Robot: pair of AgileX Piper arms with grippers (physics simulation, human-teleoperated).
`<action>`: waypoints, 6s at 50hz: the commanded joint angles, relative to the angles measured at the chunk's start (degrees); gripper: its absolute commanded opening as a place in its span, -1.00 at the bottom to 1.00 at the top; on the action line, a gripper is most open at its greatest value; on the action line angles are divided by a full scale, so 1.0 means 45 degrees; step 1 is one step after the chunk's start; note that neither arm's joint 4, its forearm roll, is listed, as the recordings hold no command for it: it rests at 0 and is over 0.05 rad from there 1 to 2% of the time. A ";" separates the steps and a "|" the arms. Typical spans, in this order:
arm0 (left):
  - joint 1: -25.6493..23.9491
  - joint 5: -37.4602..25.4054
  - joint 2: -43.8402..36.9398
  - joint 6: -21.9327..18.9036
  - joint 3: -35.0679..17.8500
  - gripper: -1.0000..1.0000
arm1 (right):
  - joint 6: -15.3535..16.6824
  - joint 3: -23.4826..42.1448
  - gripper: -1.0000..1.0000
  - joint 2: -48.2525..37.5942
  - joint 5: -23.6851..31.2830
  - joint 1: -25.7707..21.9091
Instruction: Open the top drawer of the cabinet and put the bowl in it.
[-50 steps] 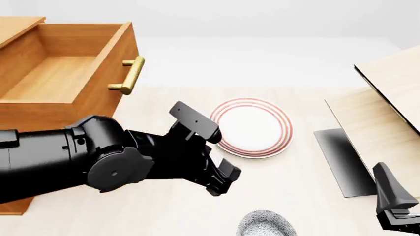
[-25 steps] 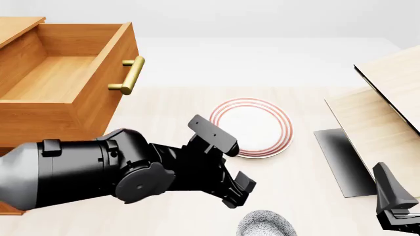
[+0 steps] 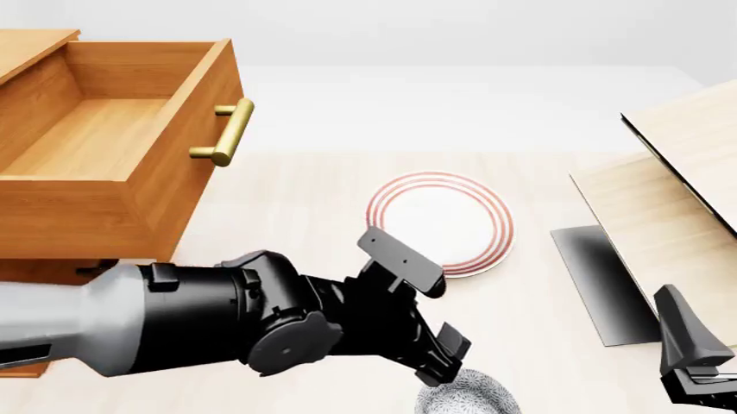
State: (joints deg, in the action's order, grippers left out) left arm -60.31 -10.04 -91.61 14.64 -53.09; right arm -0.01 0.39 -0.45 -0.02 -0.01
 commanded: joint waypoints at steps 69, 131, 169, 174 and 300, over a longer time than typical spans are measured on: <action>-0.0635 0.2602 -0.2159 0.1705 0.0923 1.00 | 0.0000 -0.0023 1.00 0.0014 -0.0008 0.0000; -0.0782 0.4322 -0.3242 0.2712 0.1542 -1.00 | -0.0001 -0.0023 1.00 0.0013 -0.0008 0.0003; -0.0775 0.2564 -0.0676 0.2701 0.0827 -1.00 | 0.0000 -0.0023 1.00 0.0013 -0.0008 -0.0002; -0.0691 0.2357 -0.0501 0.2646 0.0634 -1.00 | 0.0000 -0.0023 1.00 0.0014 -0.0008 0.0000; 0.5765 -0.8626 -0.0201 0.0045 -1.1300 -1.00 | 0.0002 -0.0023 1.00 0.0013 -0.0008 0.0000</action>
State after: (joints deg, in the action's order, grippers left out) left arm -36.03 -46.36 -90.61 16.04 -98.91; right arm -0.01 0.39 -0.45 -0.02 -0.01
